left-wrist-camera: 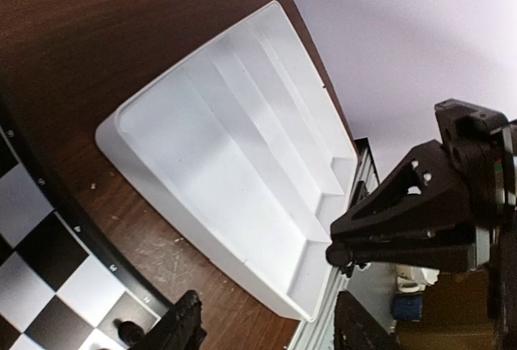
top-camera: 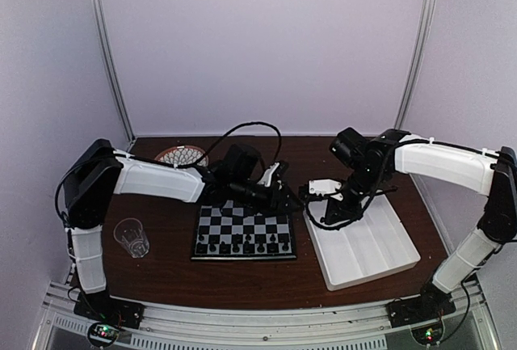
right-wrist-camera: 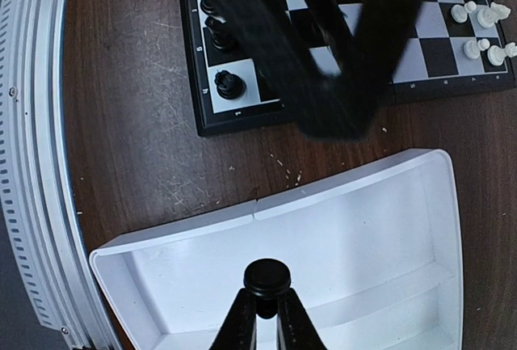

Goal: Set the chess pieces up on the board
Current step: Pass from the right arm to the left

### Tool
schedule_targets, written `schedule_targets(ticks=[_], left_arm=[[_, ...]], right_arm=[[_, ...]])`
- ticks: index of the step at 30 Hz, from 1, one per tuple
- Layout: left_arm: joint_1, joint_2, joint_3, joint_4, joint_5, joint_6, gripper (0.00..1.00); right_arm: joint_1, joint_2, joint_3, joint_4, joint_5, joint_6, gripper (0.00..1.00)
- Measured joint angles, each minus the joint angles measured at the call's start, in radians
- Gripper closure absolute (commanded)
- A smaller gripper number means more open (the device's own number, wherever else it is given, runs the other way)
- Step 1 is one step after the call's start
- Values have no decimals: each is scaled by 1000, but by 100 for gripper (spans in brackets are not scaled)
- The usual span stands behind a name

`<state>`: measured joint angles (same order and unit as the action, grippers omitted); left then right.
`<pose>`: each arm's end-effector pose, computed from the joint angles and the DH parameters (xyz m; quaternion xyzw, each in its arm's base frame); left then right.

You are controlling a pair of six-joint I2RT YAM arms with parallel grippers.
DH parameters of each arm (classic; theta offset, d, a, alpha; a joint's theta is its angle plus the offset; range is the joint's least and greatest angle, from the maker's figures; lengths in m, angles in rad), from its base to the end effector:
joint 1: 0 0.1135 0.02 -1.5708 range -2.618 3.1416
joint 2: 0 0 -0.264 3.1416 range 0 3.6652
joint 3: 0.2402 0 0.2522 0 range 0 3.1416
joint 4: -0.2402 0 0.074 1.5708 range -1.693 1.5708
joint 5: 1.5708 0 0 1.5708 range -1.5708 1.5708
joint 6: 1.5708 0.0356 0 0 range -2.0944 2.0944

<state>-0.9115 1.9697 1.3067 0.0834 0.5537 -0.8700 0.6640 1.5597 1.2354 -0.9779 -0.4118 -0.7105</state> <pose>0.2546 -0.3591 0.1962 0.1475 0.8433 -0.5069 0.1007 0.2249 0.1941 0.2535 -0.6366 0.7325 0.1995 0.1357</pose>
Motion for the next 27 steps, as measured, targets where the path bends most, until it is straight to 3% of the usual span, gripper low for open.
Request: schedule_targets(ticks=[11,27], left_arm=[[-22,109,105,157,131,-220,52],[-33,169,147,178,206,-308,65]], right_arm=[[26,0,31,4,4,12,88],[26,0,38,23,41,42,88]])
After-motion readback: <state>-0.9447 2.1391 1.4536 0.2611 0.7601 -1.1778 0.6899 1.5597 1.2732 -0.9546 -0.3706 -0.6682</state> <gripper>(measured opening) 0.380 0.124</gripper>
